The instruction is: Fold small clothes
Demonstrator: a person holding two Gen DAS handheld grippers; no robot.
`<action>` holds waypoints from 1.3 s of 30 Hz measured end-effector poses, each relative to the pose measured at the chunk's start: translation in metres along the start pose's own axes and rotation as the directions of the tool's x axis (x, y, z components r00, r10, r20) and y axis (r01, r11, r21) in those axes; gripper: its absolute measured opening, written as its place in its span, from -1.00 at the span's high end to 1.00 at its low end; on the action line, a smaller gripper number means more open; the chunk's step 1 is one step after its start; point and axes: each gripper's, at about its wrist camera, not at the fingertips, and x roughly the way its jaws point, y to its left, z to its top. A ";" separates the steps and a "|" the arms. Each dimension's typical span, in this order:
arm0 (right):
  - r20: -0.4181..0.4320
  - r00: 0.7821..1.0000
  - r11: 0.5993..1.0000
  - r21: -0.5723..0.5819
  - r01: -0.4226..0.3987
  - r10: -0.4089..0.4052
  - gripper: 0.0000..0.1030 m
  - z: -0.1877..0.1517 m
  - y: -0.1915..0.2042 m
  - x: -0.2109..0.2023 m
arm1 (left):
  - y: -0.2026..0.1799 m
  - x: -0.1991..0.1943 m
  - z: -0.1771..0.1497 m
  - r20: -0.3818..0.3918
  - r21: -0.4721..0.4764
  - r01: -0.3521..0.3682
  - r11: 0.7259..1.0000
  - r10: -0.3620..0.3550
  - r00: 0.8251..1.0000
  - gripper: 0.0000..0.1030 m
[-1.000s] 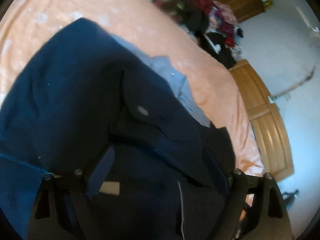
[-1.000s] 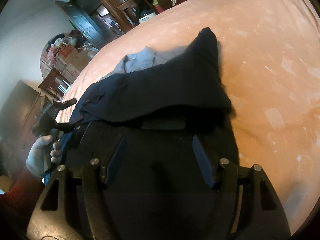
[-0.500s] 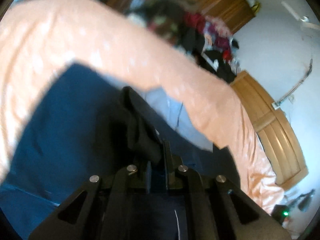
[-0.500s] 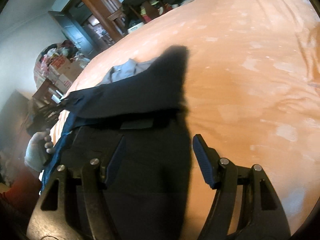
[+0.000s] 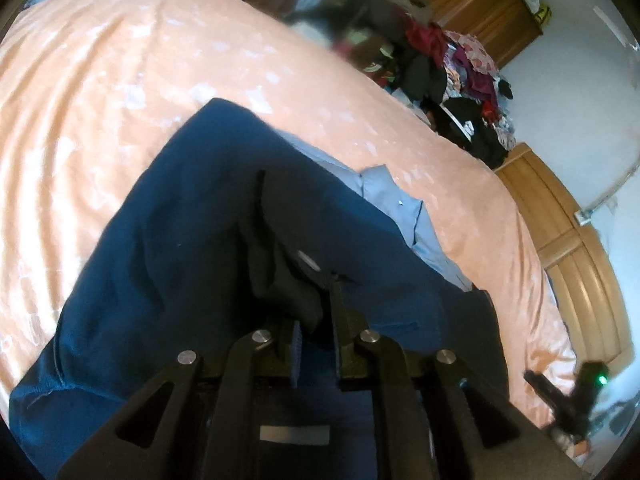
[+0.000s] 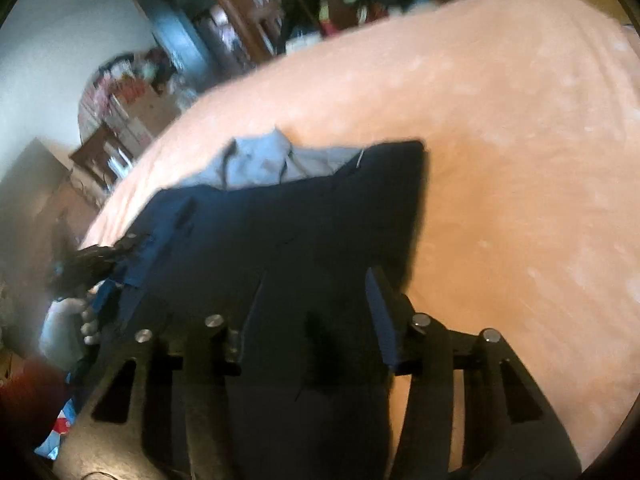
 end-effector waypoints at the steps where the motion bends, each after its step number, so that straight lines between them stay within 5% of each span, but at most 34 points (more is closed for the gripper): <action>1: -0.084 0.996 1.000 -0.013 0.011 -0.012 0.06 0.002 -0.003 0.024 | 0.004 0.001 -0.002 0.001 -0.011 0.003 1.000 -0.003 1.000 0.71; 3: -0.206 0.977 0.997 -0.054 0.049 -0.059 0.06 -0.004 -0.006 0.060 | 0.012 0.001 -0.003 0.001 -0.027 0.018 0.999 -0.018 1.000 0.67; 6: -0.182 0.981 0.994 -0.093 0.055 -0.071 0.05 0.012 0.003 0.049 | 0.016 0.002 -0.004 0.002 -0.046 0.037 0.998 -0.037 0.999 0.64; 10: -0.044 0.997 0.993 -0.105 0.061 -0.066 0.06 0.055 -0.006 0.038 | 0.015 0.004 -0.007 0.013 -0.033 0.036 0.999 -0.036 0.999 0.64; 14: -0.176 0.969 0.981 -0.122 0.153 -0.173 0.09 0.072 -0.038 0.108 | 0.016 0.002 -0.008 0.023 -0.037 0.039 0.999 -0.038 0.999 0.61; 18: -0.137 0.961 0.952 -0.227 0.204 -0.238 0.09 0.074 -0.014 0.097 | 0.020 -0.012 -0.005 -0.003 -0.085 0.051 0.995 -0.052 0.999 0.60; 21: -0.043 0.989 0.950 -0.290 0.120 -0.139 0.08 0.059 0.018 0.052 | 0.019 -0.042 -0.002 0.023 -0.036 0.035 0.999 -0.034 0.999 0.41; 23: -0.061 0.993 0.936 -0.344 0.074 -0.101 -0.01 0.035 0.034 0.043 | 0.025 -0.067 0.000 0.062 -0.020 0.012 1.000 -0.010 0.998 0.27; 26: -0.158 0.977 0.915 -0.397 0.072 -0.146 -0.24 -0.016 0.039 0.061 | 0.048 -0.106 0.003 0.118 -0.059 -0.024 0.998 0.031 0.993 0.21; 29: -0.118 0.974 0.904 -0.408 0.131 -0.194 -0.25 -0.027 0.044 0.049 | 0.076 -0.139 0.003 0.136 -0.118 -0.067 0.991 0.082 0.987 0.15; 32: -0.053 0.991 0.929 -0.356 0.097 -0.124 -0.23 -0.008 0.068 0.032 | 0.097 -0.173 -0.003 0.125 -0.111 -0.116 0.987 0.129 0.984 0.15; 34: -0.049 0.999 0.938 -0.346 0.003 -0.022 -0.13 0.009 0.102 0.037 | 0.108 -0.190 -0.010 0.115 -0.114 -0.131 0.985 0.144 0.983 0.12; 37: -0.124 0.980 0.925 -0.330 -0.186 0.153 0.22 0.030 0.158 0.075 | 0.129 -0.213 -0.028 0.109 -0.172 -0.102 0.980 0.122 0.987 0.11; 39: -0.172 0.965 0.914 -0.323 -0.244 0.197 0.24 0.036 0.194 0.109 | 0.137 -0.222 -0.041 0.098 -0.194 -0.094 0.977 0.114 0.989 0.11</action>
